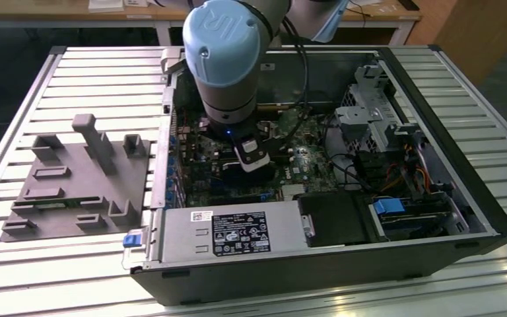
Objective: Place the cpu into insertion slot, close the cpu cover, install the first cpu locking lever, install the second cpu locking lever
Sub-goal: 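Install the second cpu locking lever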
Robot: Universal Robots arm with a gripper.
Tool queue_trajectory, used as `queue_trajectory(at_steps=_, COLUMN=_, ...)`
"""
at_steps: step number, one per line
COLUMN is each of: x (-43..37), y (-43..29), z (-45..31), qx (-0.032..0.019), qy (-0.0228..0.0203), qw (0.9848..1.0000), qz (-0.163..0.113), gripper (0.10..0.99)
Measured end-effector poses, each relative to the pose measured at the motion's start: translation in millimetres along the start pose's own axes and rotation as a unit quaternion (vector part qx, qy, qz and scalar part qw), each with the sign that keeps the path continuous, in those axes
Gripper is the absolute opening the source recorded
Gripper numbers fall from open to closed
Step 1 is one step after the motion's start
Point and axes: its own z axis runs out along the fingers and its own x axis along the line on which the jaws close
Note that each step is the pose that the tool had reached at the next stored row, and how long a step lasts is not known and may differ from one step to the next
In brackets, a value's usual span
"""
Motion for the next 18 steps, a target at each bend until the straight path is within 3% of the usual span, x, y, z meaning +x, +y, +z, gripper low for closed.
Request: queue_trajectory(at_steps=18, x=3.8, y=-0.7, z=4.0, qx=-0.0014, qy=0.0002, qw=1.0, qz=0.0, gripper=0.102)
